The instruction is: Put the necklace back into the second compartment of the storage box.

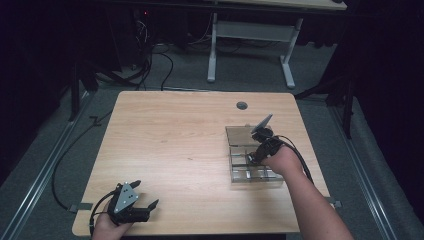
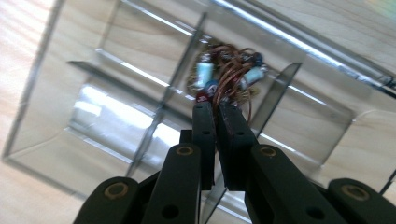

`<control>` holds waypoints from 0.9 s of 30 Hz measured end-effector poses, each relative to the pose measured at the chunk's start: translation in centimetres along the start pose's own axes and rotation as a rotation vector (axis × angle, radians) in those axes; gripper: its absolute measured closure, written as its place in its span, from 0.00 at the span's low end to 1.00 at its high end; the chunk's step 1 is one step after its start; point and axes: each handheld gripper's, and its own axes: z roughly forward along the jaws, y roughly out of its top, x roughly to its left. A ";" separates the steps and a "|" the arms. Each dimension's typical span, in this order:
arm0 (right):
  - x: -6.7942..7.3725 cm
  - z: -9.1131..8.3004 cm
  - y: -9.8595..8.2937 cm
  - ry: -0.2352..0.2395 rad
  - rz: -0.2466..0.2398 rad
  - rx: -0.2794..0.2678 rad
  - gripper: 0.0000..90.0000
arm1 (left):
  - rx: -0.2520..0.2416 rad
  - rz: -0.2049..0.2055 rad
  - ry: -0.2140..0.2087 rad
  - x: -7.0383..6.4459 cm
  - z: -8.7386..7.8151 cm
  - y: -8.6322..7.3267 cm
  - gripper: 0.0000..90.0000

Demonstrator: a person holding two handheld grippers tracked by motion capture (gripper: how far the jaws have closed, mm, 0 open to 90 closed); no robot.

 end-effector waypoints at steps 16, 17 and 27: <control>-0.6 1.9 0.6 -0.002 0.026 0.031 0.94 | 0.000 0.004 -0.002 0.0 0.0 0.0 0.14; -0.6 1.8 0.6 0.003 0.029 0.031 0.92 | 0.000 0.004 -0.002 0.0 0.0 0.0 0.14; -0.4 -0.5 -0.2 0.019 0.050 -0.020 0.85 | 0.007 0.004 0.000 -0.1 0.1 0.0 0.14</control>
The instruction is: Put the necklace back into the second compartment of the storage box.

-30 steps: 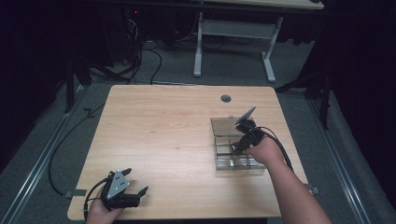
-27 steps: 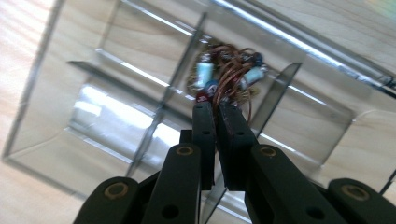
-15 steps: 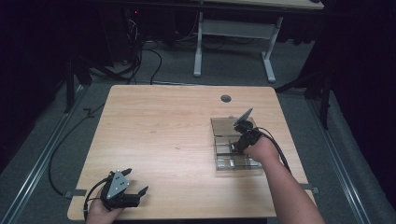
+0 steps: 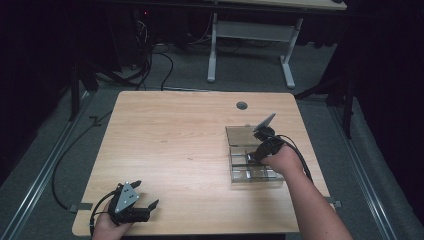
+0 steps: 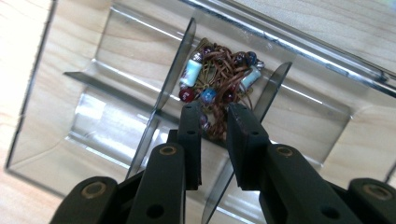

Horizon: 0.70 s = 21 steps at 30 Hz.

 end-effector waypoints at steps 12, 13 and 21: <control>1.0 -2.4 -3.0 0.003 0.009 -0.011 0.88 | -0.005 0.000 0.007 0.0 0.0 0.0 0.14; 1.0 -2.5 -3.2 -0.001 0.008 -0.007 0.88 | -0.006 -0.001 0.007 0.0 0.0 0.0 0.14; 1.8 -2.8 -5.5 0.002 0.013 -0.012 0.89 | -0.017 -0.012 0.007 0.0 -0.1 -0.1 0.14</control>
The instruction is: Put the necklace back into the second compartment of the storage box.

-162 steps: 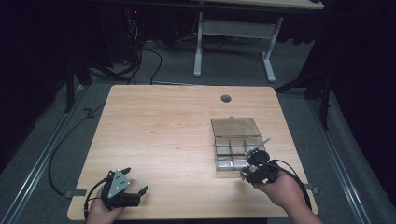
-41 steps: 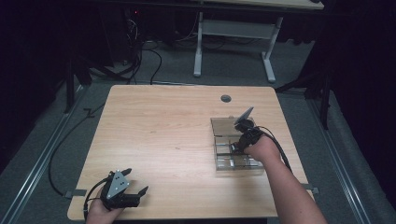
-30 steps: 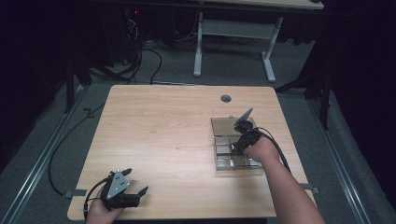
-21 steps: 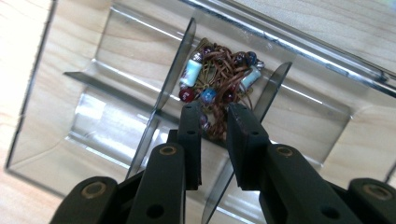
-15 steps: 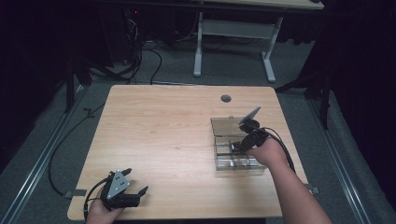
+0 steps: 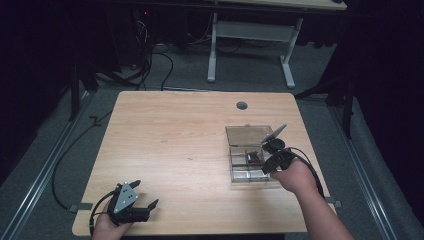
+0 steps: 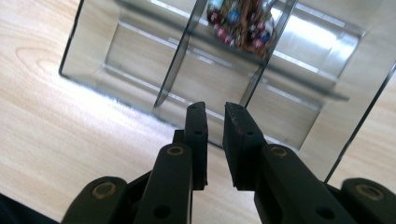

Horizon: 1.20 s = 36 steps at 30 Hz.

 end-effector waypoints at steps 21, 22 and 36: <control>1.1 2.3 -4.2 0.014 0.016 0.008 0.83 | 0.003 0.003 0.005 0.0 0.0 0.0 0.13; 1.0 2.5 -4.4 0.013 0.019 0.005 0.82 | 0.003 0.003 0.006 0.0 0.0 0.0 0.13; 0.4 2.7 -6.9 0.054 0.042 -0.160 0.72 | 0.005 -0.003 0.008 0.0 0.0 0.0 0.13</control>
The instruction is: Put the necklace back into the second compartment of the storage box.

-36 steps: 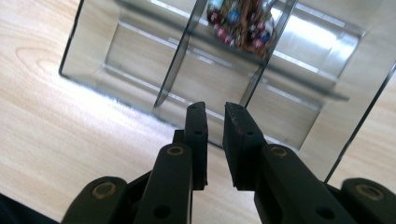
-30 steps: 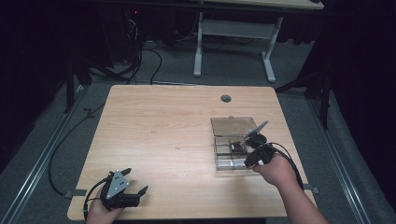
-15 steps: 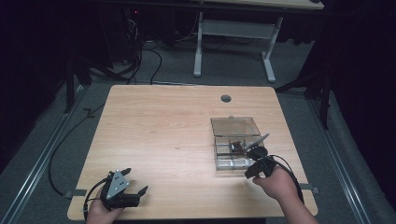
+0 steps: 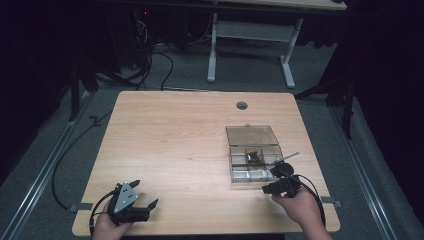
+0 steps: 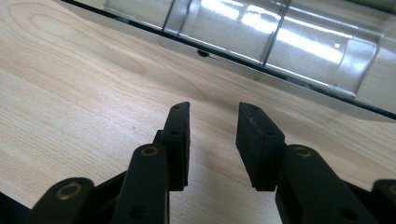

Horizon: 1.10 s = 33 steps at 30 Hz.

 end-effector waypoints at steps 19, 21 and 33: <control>0.7 2.3 -4.5 0.034 -0.018 -0.425 0.62 | -0.006 -0.012 0.001 0.2 -0.1 0.0 0.12; 1.0 3.0 -5.3 0.032 -0.026 -0.486 0.62 | -0.007 -0.013 0.000 0.2 -0.1 0.0 0.12; 0.8 3.9 -8.1 0.029 0.013 -0.739 0.62 | -0.039 -0.040 0.001 0.4 -0.1 -0.1 0.12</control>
